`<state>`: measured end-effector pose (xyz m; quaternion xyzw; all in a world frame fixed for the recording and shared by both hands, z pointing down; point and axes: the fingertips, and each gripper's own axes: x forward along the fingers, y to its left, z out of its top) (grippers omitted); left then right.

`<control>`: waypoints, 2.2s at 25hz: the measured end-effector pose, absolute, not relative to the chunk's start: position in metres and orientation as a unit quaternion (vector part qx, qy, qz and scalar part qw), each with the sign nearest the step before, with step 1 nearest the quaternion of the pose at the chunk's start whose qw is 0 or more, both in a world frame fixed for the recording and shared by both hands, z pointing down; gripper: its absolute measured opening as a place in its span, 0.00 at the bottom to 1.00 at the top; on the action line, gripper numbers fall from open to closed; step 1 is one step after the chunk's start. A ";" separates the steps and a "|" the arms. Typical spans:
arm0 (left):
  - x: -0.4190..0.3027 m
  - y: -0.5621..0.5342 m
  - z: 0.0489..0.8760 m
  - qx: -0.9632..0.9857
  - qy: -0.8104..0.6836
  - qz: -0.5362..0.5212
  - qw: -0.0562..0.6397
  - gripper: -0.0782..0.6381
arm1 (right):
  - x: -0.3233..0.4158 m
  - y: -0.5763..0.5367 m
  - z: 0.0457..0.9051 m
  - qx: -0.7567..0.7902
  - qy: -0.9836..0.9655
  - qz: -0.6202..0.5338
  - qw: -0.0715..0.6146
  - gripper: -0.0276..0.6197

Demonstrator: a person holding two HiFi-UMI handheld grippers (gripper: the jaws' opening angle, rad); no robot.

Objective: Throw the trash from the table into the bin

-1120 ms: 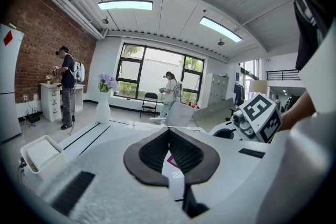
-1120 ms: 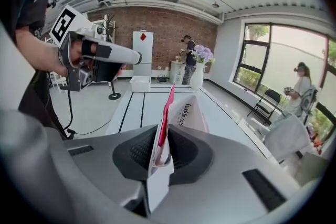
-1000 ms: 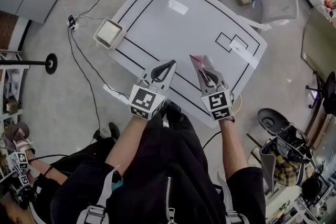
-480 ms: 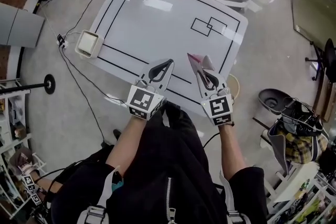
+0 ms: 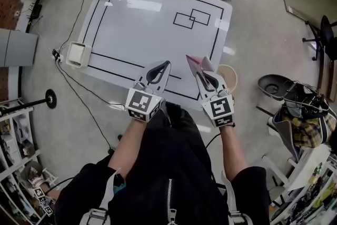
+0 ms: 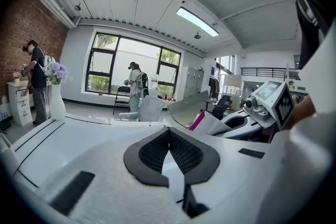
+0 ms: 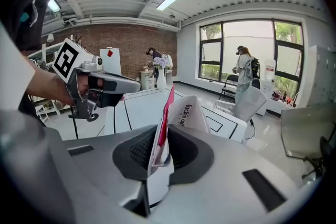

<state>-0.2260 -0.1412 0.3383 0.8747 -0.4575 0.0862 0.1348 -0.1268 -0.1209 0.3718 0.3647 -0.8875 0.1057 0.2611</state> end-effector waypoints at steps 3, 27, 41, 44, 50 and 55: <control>-0.224 -0.136 0.339 0.875 -0.457 0.084 0.136 0.12 | -0.124 -0.113 0.372 0.370 -0.886 0.110 0.257 0.09; -0.178 -0.003 0.338 0.893 -0.429 0.061 0.123 0.12 | -0.093 0.012 0.364 0.417 -0.872 0.094 0.239 0.09; -0.106 0.104 0.323 0.926 -0.355 0.076 0.104 0.12 | -0.014 0.138 0.349 0.507 -0.827 0.103 0.222 0.09; -0.082 0.115 0.324 0.936 -0.328 0.079 0.104 0.12 | 0.008 0.151 0.348 0.528 -0.813 0.106 0.223 0.09; -0.037 0.125 0.327 0.947 -0.292 0.087 0.101 0.12 | 0.050 0.167 0.353 0.557 -0.792 0.114 0.222 0.09; -0.003 0.118 0.331 0.949 -0.284 0.093 0.103 0.12 | 0.084 0.166 0.361 0.563 -0.786 0.125 0.222 0.09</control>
